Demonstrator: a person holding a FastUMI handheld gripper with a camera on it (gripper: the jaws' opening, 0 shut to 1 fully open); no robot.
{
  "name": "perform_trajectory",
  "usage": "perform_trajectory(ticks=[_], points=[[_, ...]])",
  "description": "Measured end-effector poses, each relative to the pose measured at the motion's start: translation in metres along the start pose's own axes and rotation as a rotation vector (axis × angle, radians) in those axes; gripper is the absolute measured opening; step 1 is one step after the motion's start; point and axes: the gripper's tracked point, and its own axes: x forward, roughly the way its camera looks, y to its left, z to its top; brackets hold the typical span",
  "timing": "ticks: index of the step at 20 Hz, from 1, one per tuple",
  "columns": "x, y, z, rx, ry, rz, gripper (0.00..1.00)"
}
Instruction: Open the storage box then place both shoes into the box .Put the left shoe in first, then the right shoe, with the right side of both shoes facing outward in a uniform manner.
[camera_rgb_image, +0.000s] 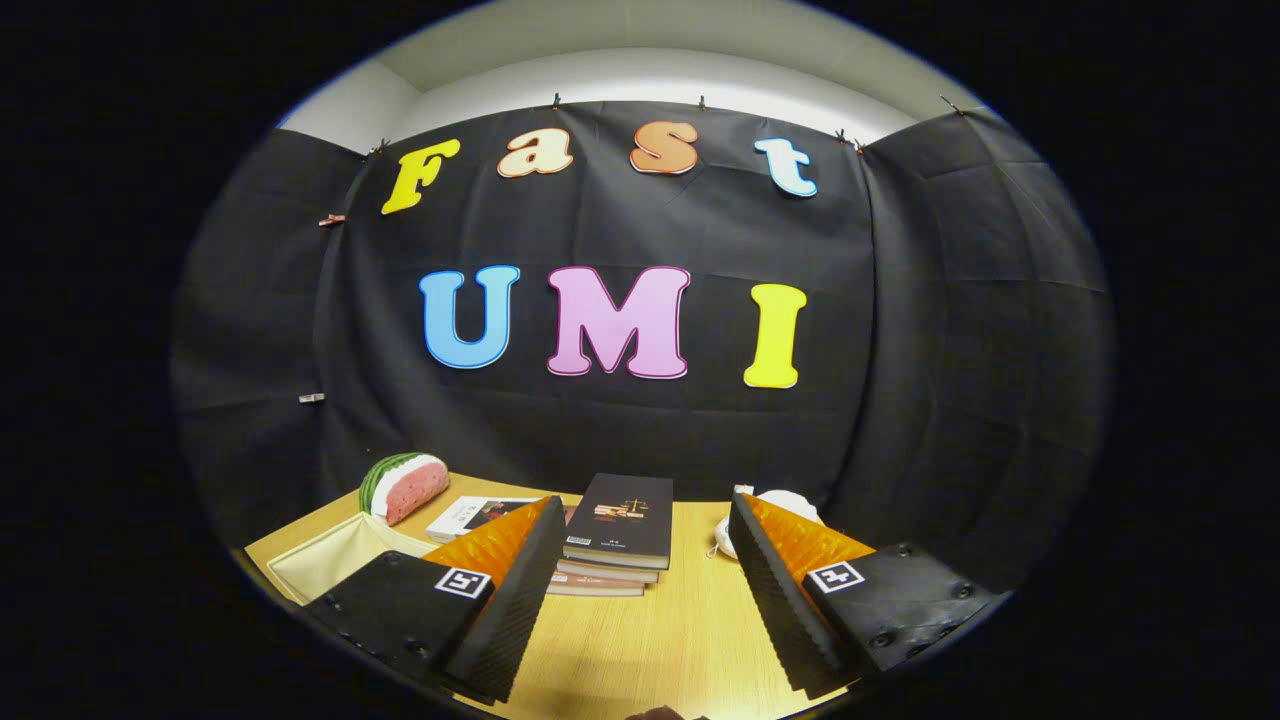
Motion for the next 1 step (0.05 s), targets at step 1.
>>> perform_trajectory(ticks=[1], points=[[0.0007,-0.0015,-0.0028,-0.001,0.003,0.004,0.99]])
